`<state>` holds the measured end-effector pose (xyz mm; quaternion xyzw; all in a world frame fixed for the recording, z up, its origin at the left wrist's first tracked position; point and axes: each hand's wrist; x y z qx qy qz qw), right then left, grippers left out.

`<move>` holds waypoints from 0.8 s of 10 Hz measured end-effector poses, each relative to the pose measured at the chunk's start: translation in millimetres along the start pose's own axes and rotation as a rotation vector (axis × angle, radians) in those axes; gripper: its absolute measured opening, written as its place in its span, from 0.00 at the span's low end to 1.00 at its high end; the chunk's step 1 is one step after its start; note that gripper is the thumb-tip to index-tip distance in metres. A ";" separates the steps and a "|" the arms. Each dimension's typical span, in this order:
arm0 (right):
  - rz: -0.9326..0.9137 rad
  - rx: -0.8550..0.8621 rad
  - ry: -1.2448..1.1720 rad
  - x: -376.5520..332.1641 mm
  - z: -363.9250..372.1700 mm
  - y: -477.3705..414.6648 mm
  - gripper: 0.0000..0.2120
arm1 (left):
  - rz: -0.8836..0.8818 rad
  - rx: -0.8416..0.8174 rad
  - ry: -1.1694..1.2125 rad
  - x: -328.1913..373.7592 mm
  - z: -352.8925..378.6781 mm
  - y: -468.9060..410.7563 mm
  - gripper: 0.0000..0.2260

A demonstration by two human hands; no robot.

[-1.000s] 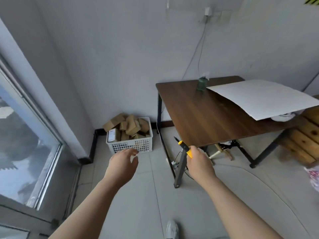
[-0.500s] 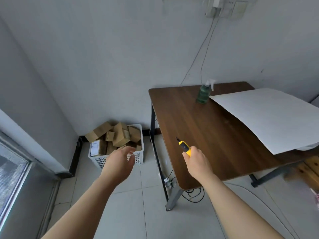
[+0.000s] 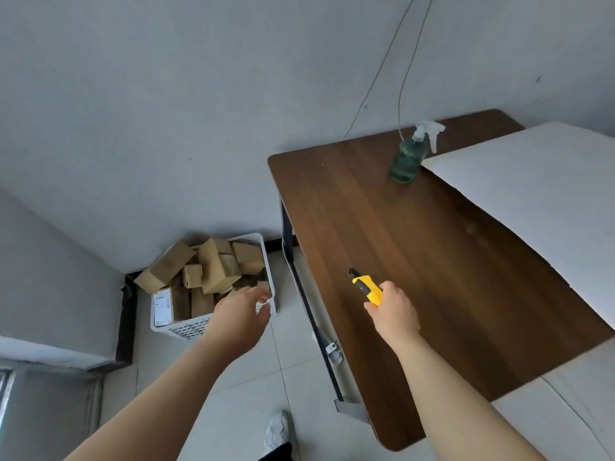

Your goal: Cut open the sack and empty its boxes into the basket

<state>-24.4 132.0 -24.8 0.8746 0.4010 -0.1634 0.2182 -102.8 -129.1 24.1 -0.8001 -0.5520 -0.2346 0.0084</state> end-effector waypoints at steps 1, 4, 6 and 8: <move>0.044 0.031 -0.004 6.3 16.8 -23.5 0.19 | 0.003 -0.038 -0.003 -2.9 5.7 -26.8 0.13; 0.062 0.118 0.099 25.1 45.6 -59.2 0.18 | -0.065 -0.062 0.017 2.6 28.8 -59.4 0.13; 0.005 0.068 0.120 31.2 38.1 -65.4 0.27 | -0.164 -0.013 0.065 15.0 36.3 -54.3 0.12; -0.260 0.012 0.007 -9.5 -6.3 -67.5 0.25 | -0.283 0.148 0.151 21.4 17.6 -30.2 0.12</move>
Point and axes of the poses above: each hand's wrist, its own y-axis away from the middle knuckle, its own z-axis out of the palm, x = y × z, and after that the axes turned 6 degrees about -y, right-handed
